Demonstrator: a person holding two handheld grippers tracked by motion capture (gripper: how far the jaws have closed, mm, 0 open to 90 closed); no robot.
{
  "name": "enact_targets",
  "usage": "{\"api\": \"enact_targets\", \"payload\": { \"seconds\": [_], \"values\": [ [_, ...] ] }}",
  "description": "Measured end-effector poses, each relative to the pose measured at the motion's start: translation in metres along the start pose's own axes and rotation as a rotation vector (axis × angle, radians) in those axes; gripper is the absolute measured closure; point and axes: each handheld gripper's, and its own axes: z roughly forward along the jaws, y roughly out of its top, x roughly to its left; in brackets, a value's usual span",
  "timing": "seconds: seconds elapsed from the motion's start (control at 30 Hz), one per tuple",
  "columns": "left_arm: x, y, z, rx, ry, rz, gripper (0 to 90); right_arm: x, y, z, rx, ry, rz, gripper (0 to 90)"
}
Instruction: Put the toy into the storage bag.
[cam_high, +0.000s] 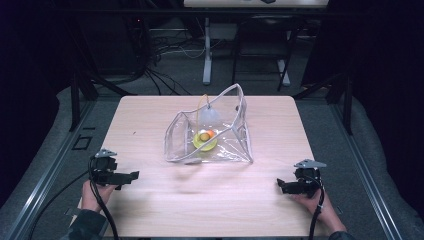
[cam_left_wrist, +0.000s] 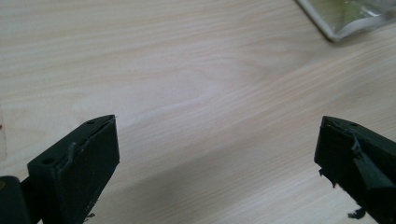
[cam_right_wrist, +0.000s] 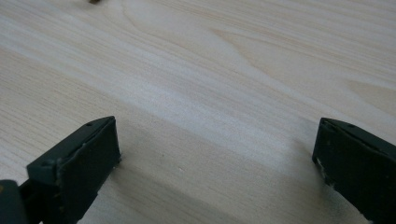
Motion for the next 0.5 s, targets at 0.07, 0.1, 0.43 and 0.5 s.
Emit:
{"api": "enact_targets", "payload": {
  "seconds": [0.07,0.1,0.43,0.5],
  "values": [
    [0.007,-0.005,0.003,0.018,0.003,-0.015,0.1,0.000,0.000,0.000,0.000,0.000,0.000,0.1],
    [0.011,-0.008,0.004,0.023,0.004,-0.027,0.1,0.000,0.000,0.000,0.000,0.000,0.000,0.1],
    [0.031,-0.024,0.016,0.023,-0.067,-0.143,0.1,0.000,0.000,0.000,-0.006,-0.001,0.002,0.1],
    [0.031,-0.024,0.016,0.026,-0.064,-0.132,0.1,0.000,0.000,0.000,-0.006,0.000,0.002,0.1]
  ]
}}
